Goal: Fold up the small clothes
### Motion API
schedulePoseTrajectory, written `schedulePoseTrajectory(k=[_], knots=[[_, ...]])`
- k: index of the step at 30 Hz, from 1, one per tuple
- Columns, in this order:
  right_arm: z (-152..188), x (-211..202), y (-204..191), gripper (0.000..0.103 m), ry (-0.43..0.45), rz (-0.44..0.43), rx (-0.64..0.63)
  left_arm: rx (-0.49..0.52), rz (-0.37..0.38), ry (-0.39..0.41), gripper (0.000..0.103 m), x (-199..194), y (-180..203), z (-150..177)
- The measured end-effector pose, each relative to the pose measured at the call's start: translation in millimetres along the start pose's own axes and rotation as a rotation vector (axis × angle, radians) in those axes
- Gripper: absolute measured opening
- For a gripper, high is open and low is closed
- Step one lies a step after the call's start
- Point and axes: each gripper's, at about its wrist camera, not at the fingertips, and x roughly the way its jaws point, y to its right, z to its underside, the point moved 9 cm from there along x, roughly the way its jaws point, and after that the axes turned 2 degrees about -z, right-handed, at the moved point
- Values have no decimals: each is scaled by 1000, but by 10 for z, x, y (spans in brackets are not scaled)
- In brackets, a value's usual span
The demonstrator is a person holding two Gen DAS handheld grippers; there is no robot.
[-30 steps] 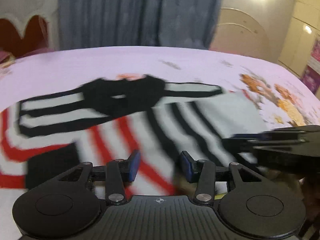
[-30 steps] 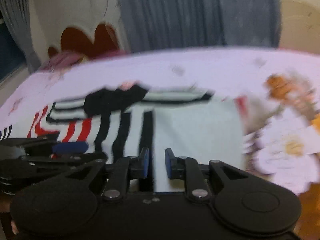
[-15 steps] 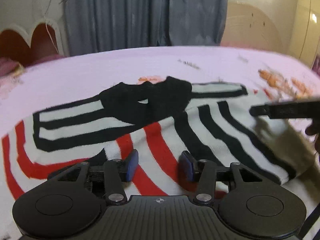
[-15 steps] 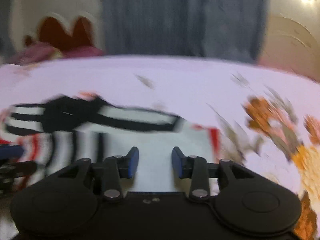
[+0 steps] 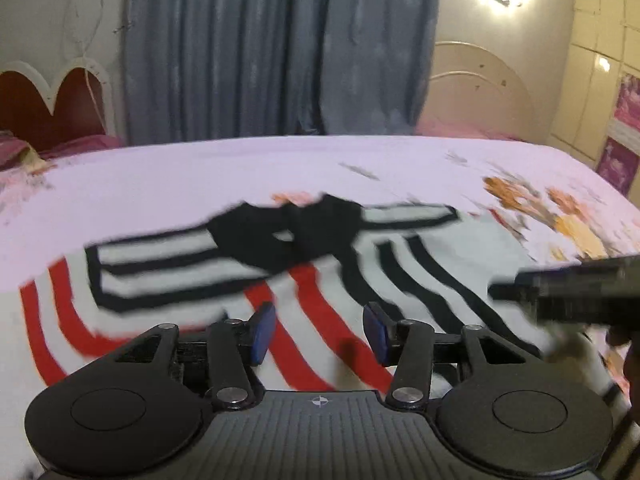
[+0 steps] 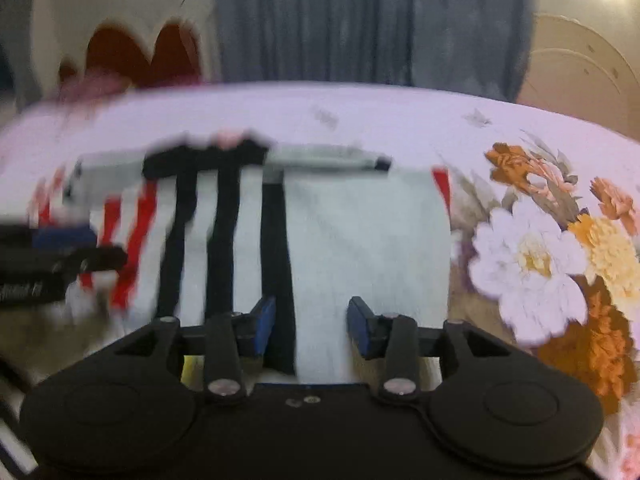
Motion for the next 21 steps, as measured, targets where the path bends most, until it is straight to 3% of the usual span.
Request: schedulePoseTrajectory(k=[2,3,5,7,10,13,17,21], knots=[[-237,187,-18,38,32,18,17,3,-11,-21,55,138,-67,-70],[-321,285,-18,38,30,20,28,6,-12,-63,60,240,-88,-41],[-373,512,-29,38,-10,39,45,15,-9,-165,60,453,-88,94],[-266,699,-54,38,-96,75,4,24,-19,-135,61,371,-82,63],[-248,430,-122,37,-50,62,-14,-9,-34,-52,61,61,-161,67],[-125,122,-155,38,3,33,2,-64,-78,-33,61,-227,-349,261],[146,-82,-227,38,-11,-20,46,-127,-161,-18,61,-667,-728,533],[159,-182,-410,38,-6,-73,81,-195,-255,17,60,-1106,-1155,681]])
